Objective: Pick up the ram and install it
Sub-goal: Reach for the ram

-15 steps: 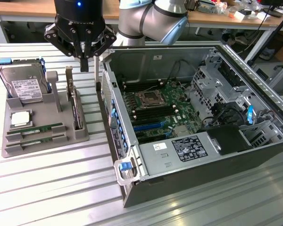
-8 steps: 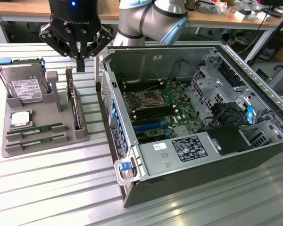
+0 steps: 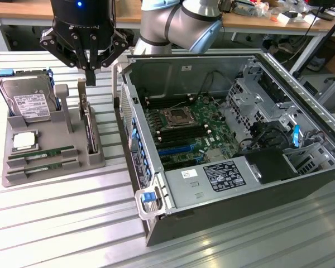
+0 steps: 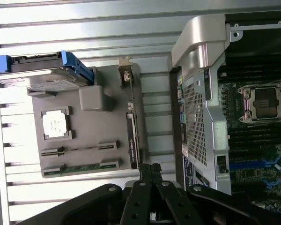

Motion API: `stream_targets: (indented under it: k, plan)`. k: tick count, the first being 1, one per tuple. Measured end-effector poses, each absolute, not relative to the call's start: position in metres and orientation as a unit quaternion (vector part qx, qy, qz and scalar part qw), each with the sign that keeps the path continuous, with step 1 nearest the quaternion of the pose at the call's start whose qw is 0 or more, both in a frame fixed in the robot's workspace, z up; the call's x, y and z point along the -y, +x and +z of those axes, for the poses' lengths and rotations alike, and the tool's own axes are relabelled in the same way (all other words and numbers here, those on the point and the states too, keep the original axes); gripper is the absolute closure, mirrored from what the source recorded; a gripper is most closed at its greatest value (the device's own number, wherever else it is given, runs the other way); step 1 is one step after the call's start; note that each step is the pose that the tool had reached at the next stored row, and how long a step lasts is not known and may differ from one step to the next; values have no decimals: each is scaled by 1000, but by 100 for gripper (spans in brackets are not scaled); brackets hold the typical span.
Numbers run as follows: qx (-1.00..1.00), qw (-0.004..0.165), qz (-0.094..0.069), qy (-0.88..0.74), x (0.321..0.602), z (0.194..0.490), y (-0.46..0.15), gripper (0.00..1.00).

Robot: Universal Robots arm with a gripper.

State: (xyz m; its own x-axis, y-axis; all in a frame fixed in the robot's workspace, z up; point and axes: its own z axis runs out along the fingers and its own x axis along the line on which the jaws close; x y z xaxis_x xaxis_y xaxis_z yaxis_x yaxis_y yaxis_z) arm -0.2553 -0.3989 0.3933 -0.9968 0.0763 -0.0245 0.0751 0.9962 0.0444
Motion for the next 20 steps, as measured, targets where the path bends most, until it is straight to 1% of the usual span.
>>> stream_targets:
  k: [20]
  plan:
    - [-999, 13, 22, 38, 399, 393, -271, 90]
